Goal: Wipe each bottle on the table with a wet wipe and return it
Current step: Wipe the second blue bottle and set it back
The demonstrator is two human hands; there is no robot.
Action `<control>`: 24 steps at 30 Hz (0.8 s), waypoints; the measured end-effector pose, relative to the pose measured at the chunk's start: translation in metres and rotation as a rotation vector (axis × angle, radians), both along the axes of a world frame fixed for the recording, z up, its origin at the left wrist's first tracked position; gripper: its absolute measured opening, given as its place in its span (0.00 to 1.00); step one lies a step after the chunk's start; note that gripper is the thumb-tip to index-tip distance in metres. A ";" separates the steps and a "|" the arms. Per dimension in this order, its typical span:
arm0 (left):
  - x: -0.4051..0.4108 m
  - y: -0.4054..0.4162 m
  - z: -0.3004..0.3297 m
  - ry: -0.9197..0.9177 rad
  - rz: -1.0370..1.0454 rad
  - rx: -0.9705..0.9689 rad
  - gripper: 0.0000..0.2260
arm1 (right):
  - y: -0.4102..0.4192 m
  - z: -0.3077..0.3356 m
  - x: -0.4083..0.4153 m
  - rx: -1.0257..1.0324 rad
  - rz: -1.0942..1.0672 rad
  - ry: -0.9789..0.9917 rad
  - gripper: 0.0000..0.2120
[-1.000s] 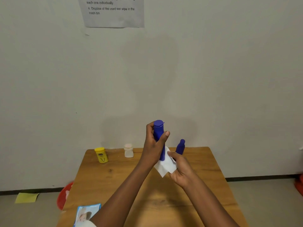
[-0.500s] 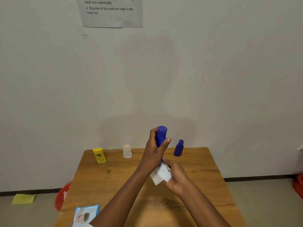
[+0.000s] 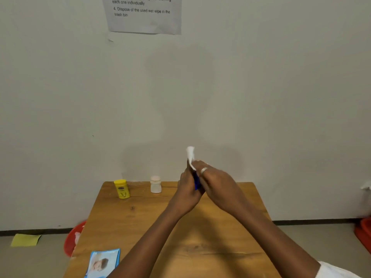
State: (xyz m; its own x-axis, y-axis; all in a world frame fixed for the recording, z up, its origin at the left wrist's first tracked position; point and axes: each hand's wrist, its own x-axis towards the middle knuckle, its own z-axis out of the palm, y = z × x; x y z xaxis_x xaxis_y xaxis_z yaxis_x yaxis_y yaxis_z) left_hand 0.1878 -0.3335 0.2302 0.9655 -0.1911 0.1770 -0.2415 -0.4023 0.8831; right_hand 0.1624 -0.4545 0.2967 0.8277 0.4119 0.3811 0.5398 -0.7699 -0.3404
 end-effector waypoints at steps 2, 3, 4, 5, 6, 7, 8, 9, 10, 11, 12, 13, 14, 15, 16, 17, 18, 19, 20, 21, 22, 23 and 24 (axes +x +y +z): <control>0.001 0.004 0.002 -0.007 -0.007 0.008 0.15 | 0.002 -0.012 -0.006 -0.129 0.032 -0.115 0.21; 0.000 0.007 0.001 0.007 -0.013 -0.010 0.17 | -0.003 -0.016 -0.006 -0.126 0.038 -0.112 0.23; -0.002 0.009 0.001 0.025 -0.018 -0.033 0.18 | -0.007 -0.019 -0.005 -0.098 0.049 -0.098 0.24; -0.003 0.011 -0.002 0.027 -0.013 -0.053 0.20 | -0.012 -0.022 -0.002 -0.071 0.049 -0.082 0.24; -0.005 0.012 -0.003 0.022 -0.001 -0.048 0.21 | -0.017 -0.023 0.002 -0.045 0.040 -0.069 0.23; -0.005 0.011 -0.005 0.008 0.012 -0.039 0.22 | -0.019 -0.022 0.006 -0.022 0.036 -0.056 0.23; -0.005 0.009 -0.006 -0.004 0.015 -0.023 0.22 | -0.019 -0.022 0.010 0.008 0.036 -0.045 0.22; -0.004 0.007 -0.006 -0.011 0.009 -0.031 0.22 | -0.016 -0.020 0.012 0.034 0.037 -0.039 0.22; -0.003 0.006 -0.006 -0.002 0.002 -0.053 0.20 | -0.011 -0.020 0.013 0.050 0.037 -0.049 0.22; -0.004 0.005 -0.004 0.004 -0.002 -0.084 0.19 | -0.005 -0.021 0.011 0.046 0.037 -0.076 0.22; -0.003 0.005 -0.003 0.022 -0.004 -0.096 0.19 | 0.000 -0.023 0.010 0.026 0.038 -0.112 0.23; -0.003 0.008 -0.003 0.045 -0.011 -0.113 0.19 | 0.003 -0.024 0.007 -0.004 0.041 -0.135 0.23; -0.002 0.011 -0.004 0.064 -0.018 -0.110 0.19 | 0.002 -0.028 0.005 -0.027 0.042 -0.140 0.24; -0.001 0.014 -0.008 0.078 -0.020 -0.106 0.18 | 0.000 -0.032 0.003 -0.033 0.035 -0.124 0.24; -0.001 0.019 -0.012 0.090 -0.017 -0.090 0.19 | -0.005 -0.034 0.003 0.015 0.009 -0.066 0.22; 0.000 0.023 -0.016 0.103 -0.007 -0.081 0.20 | -0.010 -0.035 0.003 0.126 -0.046 0.023 0.20; 0.000 0.028 -0.020 0.144 -0.003 -0.075 0.24 | -0.018 -0.039 0.005 0.288 -0.119 0.117 0.17; -0.001 0.033 -0.025 0.220 -0.004 -0.095 0.31 | -0.026 -0.042 0.006 0.464 -0.198 0.195 0.15; -0.002 0.038 -0.029 0.336 -0.011 -0.143 0.34 | -0.033 -0.047 0.007 0.616 -0.278 0.260 0.14; -0.004 0.043 -0.034 0.445 -0.021 -0.211 0.33 | -0.038 -0.054 0.007 0.719 -0.347 0.331 0.13; -0.005 0.048 -0.039 0.520 -0.022 -0.270 0.30 | -0.042 -0.064 0.007 0.781 -0.407 0.424 0.12; -0.005 0.052 -0.045 0.555 -0.020 -0.307 0.25 | -0.043 -0.074 0.004 0.802 -0.458 0.537 0.11; -0.004 0.055 -0.049 0.561 -0.019 -0.312 0.20 | -0.039 -0.086 0.002 0.787 -0.495 0.656 0.11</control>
State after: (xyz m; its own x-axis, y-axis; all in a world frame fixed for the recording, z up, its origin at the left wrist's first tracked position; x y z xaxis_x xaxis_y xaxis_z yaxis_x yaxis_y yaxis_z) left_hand 0.1837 -0.2789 0.1810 0.9245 -0.2297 -0.3042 0.2868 -0.1066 0.9520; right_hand 0.1639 -0.4940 0.2108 0.9679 -0.1779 -0.1776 -0.2248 -0.2960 -0.9284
